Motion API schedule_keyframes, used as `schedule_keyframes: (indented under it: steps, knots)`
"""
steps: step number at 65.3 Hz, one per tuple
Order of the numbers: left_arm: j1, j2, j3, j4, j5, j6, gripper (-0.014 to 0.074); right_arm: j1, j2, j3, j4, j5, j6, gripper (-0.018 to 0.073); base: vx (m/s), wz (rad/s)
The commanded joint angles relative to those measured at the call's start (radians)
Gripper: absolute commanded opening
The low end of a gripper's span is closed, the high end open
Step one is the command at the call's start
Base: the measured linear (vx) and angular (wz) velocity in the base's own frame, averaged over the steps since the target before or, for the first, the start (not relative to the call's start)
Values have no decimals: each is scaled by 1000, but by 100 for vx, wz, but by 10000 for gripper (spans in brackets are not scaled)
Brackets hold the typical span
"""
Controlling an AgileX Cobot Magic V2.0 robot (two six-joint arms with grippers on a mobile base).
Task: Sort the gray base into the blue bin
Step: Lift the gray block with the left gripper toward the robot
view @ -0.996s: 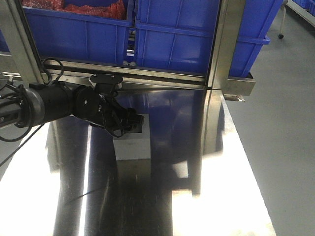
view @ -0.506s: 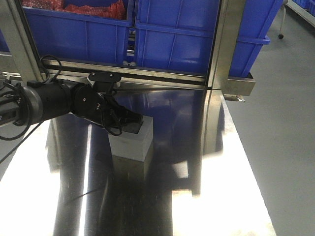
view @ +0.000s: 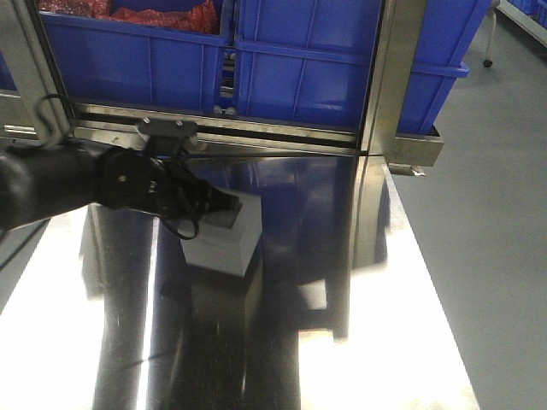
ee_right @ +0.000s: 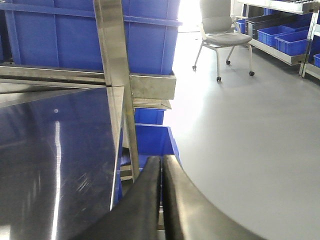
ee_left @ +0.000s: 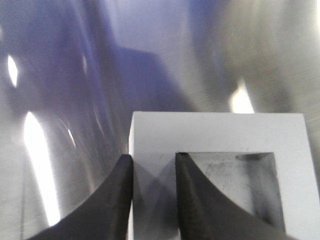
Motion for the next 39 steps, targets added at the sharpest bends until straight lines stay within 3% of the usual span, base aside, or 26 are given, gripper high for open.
schedule_keyframes:
  steps: [1, 15, 39]
  knots:
    - [-4, -176, 56, -9, -198, -3, -8, 0, -2, 2, -6, -74, -7, -5, 0, 0]
    - [-4, -420, 237, -6, -313, -2, -8, 0, -2, 2, -6, -74, -7, -5, 0, 0]
    - [-4, -874, 482, -6, -298, -2, -8, 0, -2, 2, -6, -74, -7, -5, 0, 0]
